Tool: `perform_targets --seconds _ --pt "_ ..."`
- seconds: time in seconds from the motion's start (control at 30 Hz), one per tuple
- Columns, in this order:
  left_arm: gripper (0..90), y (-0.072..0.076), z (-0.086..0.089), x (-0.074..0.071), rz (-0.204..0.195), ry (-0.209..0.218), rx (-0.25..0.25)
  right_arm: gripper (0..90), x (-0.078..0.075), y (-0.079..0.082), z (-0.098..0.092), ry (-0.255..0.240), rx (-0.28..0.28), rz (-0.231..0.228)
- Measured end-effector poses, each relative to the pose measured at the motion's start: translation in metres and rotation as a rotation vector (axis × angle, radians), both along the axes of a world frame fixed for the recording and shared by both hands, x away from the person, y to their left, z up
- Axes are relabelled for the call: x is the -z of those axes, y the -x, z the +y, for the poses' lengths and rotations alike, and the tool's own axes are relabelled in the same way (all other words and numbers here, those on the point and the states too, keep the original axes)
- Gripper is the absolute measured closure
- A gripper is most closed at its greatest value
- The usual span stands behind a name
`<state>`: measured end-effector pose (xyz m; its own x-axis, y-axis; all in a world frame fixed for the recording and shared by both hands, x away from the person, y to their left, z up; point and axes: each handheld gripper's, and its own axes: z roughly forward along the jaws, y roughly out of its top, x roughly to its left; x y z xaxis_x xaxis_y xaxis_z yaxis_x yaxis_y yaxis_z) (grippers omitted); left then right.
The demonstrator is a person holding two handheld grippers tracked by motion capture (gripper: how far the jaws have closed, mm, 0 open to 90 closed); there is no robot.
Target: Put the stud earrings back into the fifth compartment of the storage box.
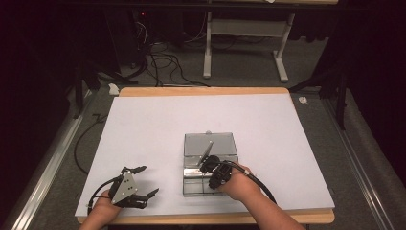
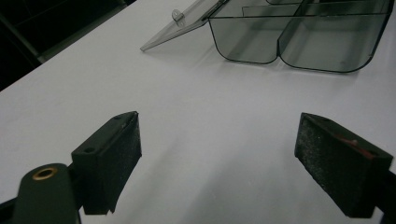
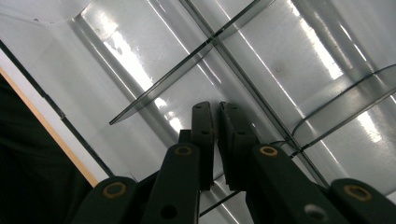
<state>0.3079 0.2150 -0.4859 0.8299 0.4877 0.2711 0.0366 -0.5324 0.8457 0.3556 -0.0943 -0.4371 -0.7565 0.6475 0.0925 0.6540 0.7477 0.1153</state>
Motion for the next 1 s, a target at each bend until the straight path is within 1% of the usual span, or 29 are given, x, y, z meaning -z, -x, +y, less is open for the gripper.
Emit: perform_targets --seconds 0.13,0.17,0.2,0.23,0.27,0.33,0.47,0.5,0.6,0.63,0.7,0.8,0.87,1.0 --pt "15.2 0.0 0.0 0.0 -0.001 -0.002 0.001 82.5 -0.002 0.0 0.0 -0.005 -0.001 -0.005" --pt "15.2 0.0 0.0 0.0 -0.001 -0.002 0.001 82.4 -0.005 0.0 -0.001 -0.014 -0.004 -0.01" --pt "15.2 0.0 0.0 0.0 0.0 -0.001 0.001 82.4 -0.011 0.0 -0.002 -0.023 0.004 -0.021" --pt "15.2 0.0 0.0 0.0 -0.001 -0.001 0.001 82.4 -0.011 0.0 -0.002 -0.023 0.004 -0.021" --pt "15.2 0.0 0.0 0.0 0.0 -0.001 0.001 82.4 -0.015 0.0 -0.004 -0.026 0.0 -0.029" --pt "15.2 0.0 0.0 0.0 0.0 -0.001 0.001 82.3 -0.021 0.0 -0.008 -0.03 0.015 -0.042" --pt "15.2 0.0 0.0 0.0 -0.002 -0.002 0.002 82.4 -0.035 -0.001 -0.024 -0.024 0.042 -0.065" --pt "15.2 0.001 0.0 0.0 -0.007 -0.006 0.002 82.4 -0.038 -0.002 -0.031 -0.025 0.041 -0.078" --pt "15.2 0.001 0.0 0.0 -0.011 -0.003 0.004 82.4 -0.047 0.001 -0.043 -0.015 0.112 -0.075" --pt "15.2 0.001 0.0 0.0 -0.009 -0.002 0.003 82.4 -0.049 0.001 -0.046 -0.013 0.124 -0.073" --pt "15.2 0.001 0.0 0.0 -0.014 -0.004 0.001 82.4 -0.052 0.001 -0.055 -0.01 0.132 -0.085" --pt "15.2 0.002 0.0 0.0 -0.019 -0.005 0.004 82.5 -0.056 0.002 -0.068 -0.007 0.159 -0.093" --pt "15.2 0.002 0.0 0.0 -0.015 -0.003 0.0 82.5 -0.057 0.001 -0.076 -0.001 0.166 -0.098" --pt "15.2 0.002 0.0 0.0 -0.02 -0.004 0.005 82.4 -0.057 0.001 -0.09 0.009 0.205 -0.096"
